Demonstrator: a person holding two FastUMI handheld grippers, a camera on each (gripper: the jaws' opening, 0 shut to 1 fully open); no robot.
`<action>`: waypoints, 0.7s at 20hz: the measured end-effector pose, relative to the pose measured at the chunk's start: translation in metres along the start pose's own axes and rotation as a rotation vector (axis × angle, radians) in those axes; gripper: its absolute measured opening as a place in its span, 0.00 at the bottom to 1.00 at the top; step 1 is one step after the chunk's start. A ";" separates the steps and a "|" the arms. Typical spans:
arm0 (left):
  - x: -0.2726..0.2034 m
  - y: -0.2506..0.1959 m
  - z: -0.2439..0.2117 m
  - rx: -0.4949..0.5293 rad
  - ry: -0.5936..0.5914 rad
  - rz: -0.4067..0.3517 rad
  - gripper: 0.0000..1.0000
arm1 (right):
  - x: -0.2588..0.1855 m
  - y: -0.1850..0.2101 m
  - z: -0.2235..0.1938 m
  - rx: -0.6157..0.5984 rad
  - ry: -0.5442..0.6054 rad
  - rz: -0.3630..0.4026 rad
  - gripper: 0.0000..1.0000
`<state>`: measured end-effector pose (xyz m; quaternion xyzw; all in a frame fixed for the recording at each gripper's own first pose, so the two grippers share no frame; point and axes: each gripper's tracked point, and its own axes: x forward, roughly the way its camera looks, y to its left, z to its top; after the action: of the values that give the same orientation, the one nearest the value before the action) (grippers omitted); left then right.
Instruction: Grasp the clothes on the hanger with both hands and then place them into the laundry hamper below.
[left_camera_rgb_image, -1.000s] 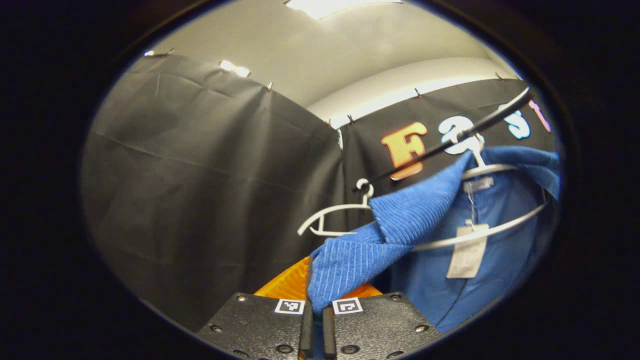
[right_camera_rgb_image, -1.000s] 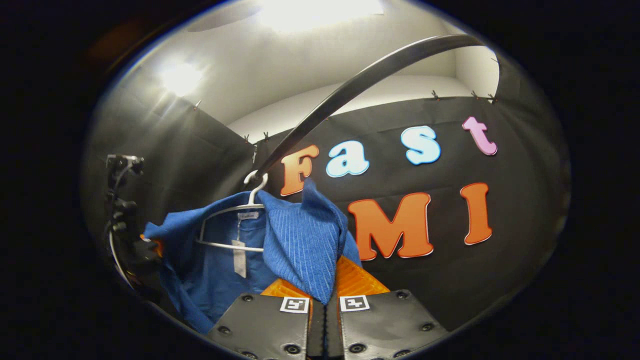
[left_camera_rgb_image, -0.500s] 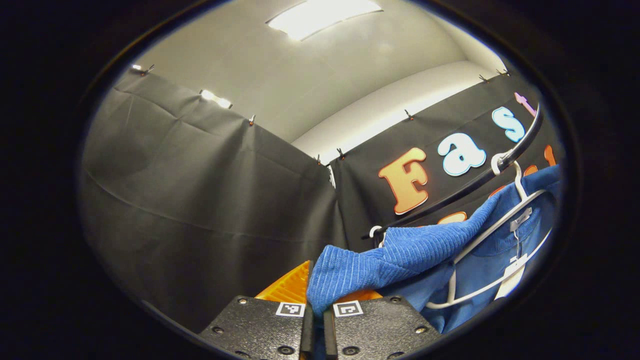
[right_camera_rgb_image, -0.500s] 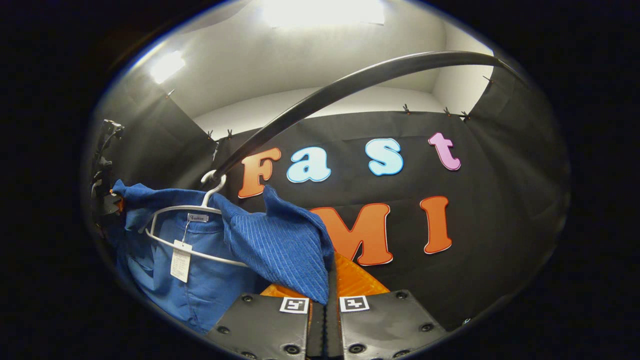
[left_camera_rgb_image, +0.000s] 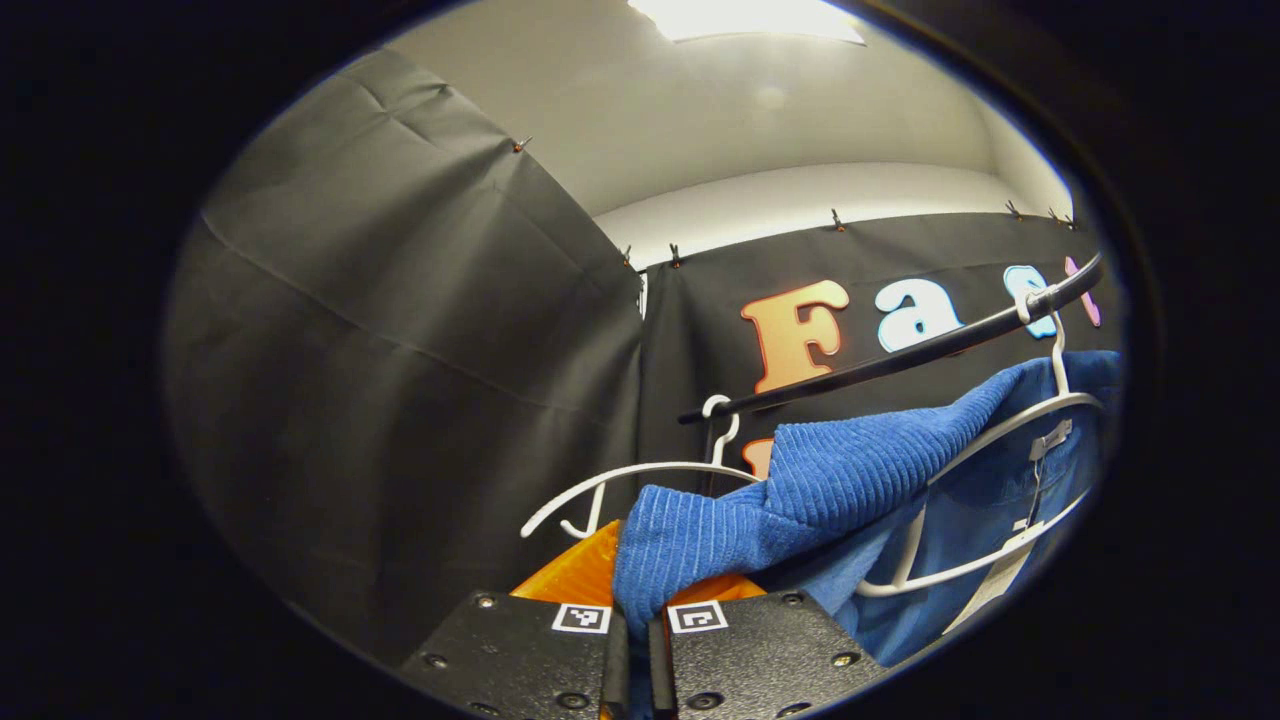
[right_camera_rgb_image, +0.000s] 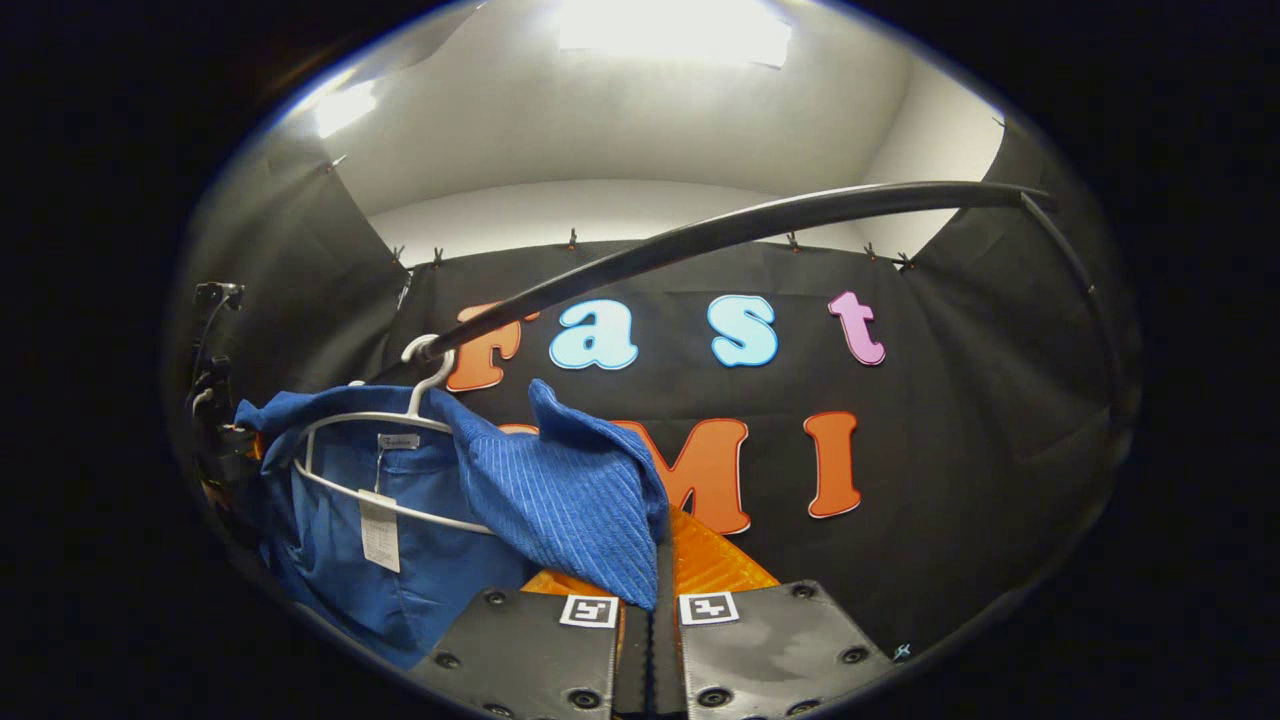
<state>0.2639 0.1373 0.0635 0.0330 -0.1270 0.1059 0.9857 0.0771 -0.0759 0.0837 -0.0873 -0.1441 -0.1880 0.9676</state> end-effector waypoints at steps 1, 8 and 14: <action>0.007 -0.004 0.003 -0.036 0.016 -0.031 0.07 | -0.001 -0.003 0.005 -0.022 -0.006 -0.033 0.09; 0.061 -0.006 0.030 -0.093 0.052 -0.121 0.08 | -0.007 0.015 -0.002 -0.064 0.018 -0.065 0.09; 0.055 -0.014 -0.050 -0.012 0.199 -0.114 0.09 | 0.001 0.024 -0.014 -0.024 0.017 -0.032 0.09</action>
<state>0.3310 0.1391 0.0291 0.0237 -0.0268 0.0515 0.9980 0.0907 -0.0572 0.0675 -0.0950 -0.1347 -0.2058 0.9646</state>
